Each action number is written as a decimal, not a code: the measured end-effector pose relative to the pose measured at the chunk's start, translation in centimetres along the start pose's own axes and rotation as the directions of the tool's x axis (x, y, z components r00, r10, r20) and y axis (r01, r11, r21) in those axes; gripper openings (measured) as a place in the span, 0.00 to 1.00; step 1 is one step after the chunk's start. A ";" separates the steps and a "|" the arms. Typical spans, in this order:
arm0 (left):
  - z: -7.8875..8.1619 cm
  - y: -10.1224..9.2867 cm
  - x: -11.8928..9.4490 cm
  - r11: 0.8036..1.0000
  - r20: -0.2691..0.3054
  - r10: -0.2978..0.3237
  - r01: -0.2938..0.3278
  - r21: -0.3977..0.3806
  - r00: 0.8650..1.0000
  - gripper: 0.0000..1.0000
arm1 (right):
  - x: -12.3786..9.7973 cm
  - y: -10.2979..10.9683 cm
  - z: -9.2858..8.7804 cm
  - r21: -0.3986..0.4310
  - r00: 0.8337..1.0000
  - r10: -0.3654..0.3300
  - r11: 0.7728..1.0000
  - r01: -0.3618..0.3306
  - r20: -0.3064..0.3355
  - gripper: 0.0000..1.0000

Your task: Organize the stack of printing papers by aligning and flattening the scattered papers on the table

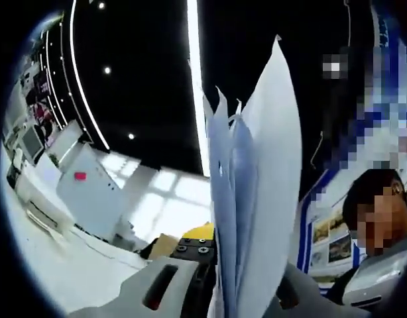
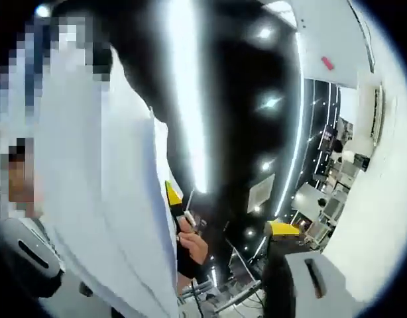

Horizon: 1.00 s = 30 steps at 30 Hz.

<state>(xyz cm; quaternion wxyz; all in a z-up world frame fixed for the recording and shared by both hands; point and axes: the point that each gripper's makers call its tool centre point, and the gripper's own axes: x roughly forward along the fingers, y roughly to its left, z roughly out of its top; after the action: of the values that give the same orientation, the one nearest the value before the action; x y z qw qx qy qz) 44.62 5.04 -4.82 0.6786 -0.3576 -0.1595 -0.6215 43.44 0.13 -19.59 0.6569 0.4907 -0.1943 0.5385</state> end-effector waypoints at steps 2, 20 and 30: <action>0.0 0.4 -0.2 1.000 0.004 0.012 -0.012 0.010 1.000 0.05 | -0.3 1.1 0.1 -0.048 0.998 0.057 0.997 -0.058 -0.033 0.00; -0.7 3.1 -3.9 0.945 -0.089 0.144 -0.110 0.308 0.986 0.08 | -1.9 0.4 1.8 -0.317 0.933 -0.099 0.948 -0.017 -0.347 0.00; 1.3 4.6 -6.7 0.934 -0.045 0.191 -0.167 0.316 0.981 0.26 | -4.2 0.4 5.0 -0.359 0.896 -0.126 0.932 -0.040 -0.426 0.00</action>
<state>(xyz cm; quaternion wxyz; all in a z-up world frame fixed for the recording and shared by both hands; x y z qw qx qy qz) 48.13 10.72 -9.70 0.7856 -0.2359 -0.1967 -0.5371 42.96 -6.30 -20.48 0.7739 0.2316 -0.1241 0.5762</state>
